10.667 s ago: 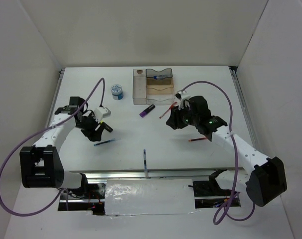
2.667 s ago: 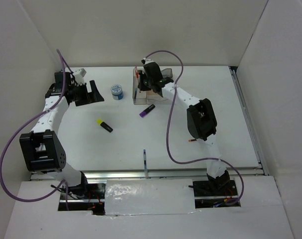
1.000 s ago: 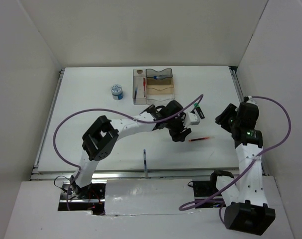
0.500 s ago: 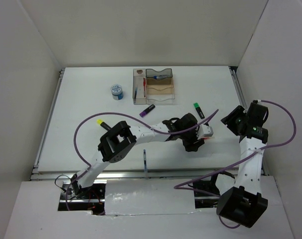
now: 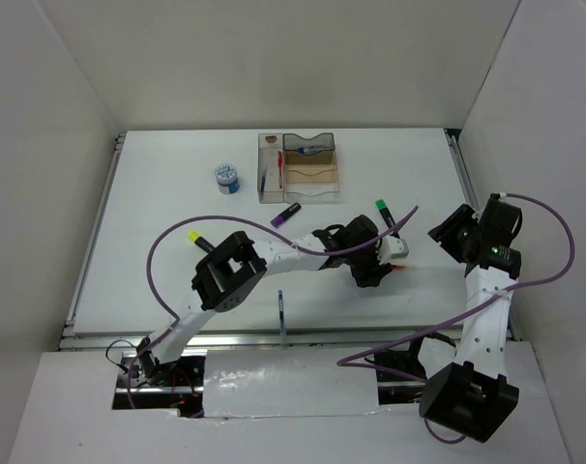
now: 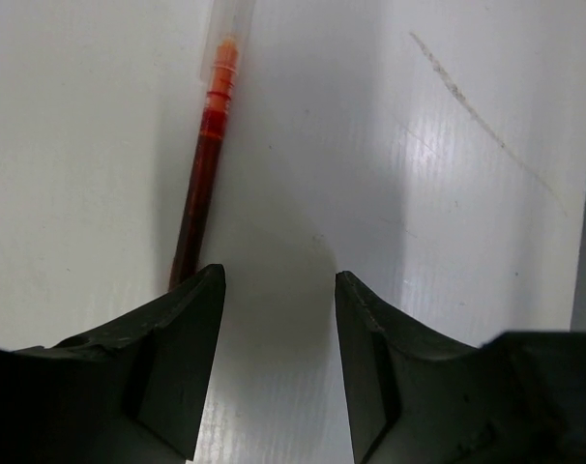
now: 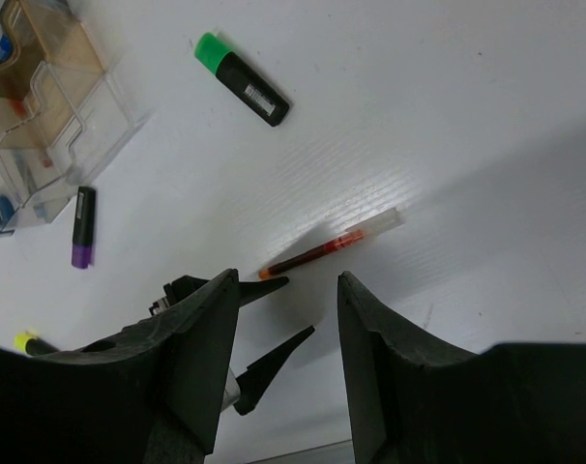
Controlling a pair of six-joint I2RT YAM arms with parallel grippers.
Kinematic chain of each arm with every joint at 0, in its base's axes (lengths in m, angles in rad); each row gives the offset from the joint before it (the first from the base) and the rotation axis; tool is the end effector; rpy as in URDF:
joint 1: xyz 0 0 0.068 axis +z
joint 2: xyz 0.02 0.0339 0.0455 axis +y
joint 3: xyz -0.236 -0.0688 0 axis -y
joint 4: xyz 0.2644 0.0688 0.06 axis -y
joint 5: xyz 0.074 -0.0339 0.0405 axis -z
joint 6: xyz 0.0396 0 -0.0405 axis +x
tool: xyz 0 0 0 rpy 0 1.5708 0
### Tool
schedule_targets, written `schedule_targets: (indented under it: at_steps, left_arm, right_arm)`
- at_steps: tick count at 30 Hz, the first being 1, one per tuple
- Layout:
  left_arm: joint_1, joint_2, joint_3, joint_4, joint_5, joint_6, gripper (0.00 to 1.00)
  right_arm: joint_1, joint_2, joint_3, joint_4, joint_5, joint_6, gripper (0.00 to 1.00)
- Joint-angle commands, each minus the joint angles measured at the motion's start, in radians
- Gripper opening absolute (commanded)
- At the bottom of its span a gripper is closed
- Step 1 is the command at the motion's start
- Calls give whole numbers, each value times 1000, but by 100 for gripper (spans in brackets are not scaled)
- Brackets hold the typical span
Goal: Sort the stationery into containers
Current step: Grab a piece of stationery with the left arm
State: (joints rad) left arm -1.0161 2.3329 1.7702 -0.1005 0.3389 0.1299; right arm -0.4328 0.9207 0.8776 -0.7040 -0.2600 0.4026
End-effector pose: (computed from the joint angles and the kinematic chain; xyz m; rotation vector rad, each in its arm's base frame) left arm 0.2660 -0.4543 0.1254 1.4219 1.8463 -0.8446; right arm 0.2097 -0.0857 0.2736 0.8130 2.1556 0.2855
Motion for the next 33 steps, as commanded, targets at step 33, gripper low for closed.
schedule_targets:
  at_steps: [33]
  left_arm:
    - [45,138,258,-212,77,111,63]
  right_arm:
    - [-24,17,-22,29,-28,1,50]
